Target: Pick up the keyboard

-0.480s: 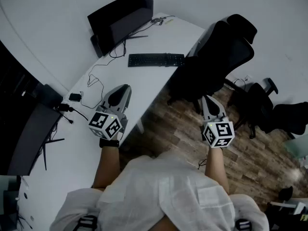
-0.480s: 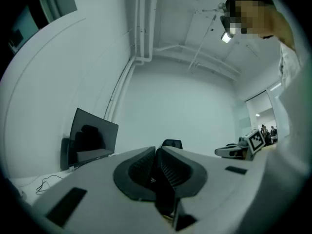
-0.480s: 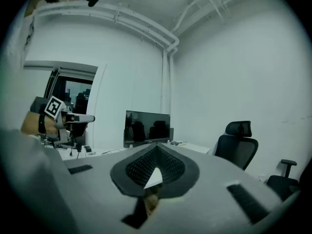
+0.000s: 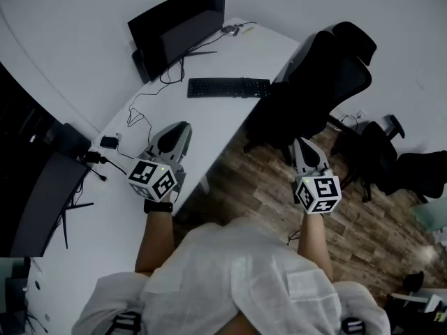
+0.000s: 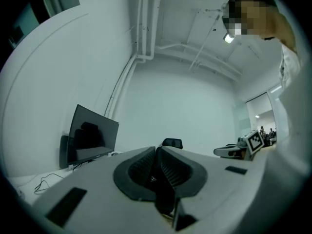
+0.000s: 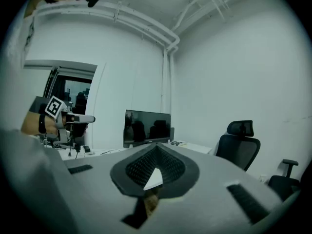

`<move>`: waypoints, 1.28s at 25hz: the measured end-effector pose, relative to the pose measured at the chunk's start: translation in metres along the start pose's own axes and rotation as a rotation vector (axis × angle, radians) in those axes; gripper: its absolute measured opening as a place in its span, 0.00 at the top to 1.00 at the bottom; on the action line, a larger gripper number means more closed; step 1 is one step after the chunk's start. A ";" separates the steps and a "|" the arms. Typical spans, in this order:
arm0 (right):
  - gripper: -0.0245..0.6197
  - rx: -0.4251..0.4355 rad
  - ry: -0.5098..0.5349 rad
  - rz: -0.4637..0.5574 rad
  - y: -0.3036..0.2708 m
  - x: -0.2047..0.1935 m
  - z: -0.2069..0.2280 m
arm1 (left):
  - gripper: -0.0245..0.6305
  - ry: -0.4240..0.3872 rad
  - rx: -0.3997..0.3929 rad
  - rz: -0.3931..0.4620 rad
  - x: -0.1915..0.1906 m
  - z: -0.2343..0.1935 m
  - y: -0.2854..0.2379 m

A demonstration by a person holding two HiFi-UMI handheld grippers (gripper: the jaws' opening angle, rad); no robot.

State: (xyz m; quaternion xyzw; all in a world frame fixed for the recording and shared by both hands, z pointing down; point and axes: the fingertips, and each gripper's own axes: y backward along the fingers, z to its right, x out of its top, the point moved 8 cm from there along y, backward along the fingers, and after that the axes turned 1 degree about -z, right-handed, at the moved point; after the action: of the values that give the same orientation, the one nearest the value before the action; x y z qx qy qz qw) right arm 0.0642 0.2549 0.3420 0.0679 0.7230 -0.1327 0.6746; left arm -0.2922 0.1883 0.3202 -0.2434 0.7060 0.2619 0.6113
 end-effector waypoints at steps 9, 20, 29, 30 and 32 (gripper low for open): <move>0.96 -0.021 -0.051 -0.011 -0.006 -0.019 0.020 | 0.91 0.033 -0.024 -0.048 -0.017 -0.001 -0.031; 0.96 0.029 -0.073 -0.013 -0.093 -0.032 0.127 | 0.91 0.024 -0.011 -0.084 -0.038 0.000 -0.161; 0.95 0.142 -0.056 -0.018 -0.192 -0.025 0.224 | 0.91 0.017 0.027 -0.088 -0.045 0.001 -0.293; 0.95 0.156 -0.050 -0.023 -0.201 -0.027 0.232 | 0.91 0.018 0.032 -0.092 -0.047 0.001 -0.303; 0.95 0.187 -0.042 -0.034 -0.216 -0.031 0.244 | 0.91 0.020 0.049 -0.103 -0.052 0.001 -0.318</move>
State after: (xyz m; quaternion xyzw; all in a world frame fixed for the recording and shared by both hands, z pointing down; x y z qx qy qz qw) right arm 0.2404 -0.0187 0.3807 0.1153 0.6942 -0.2125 0.6780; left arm -0.0731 -0.0468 0.3491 -0.2669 0.7050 0.2104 0.6225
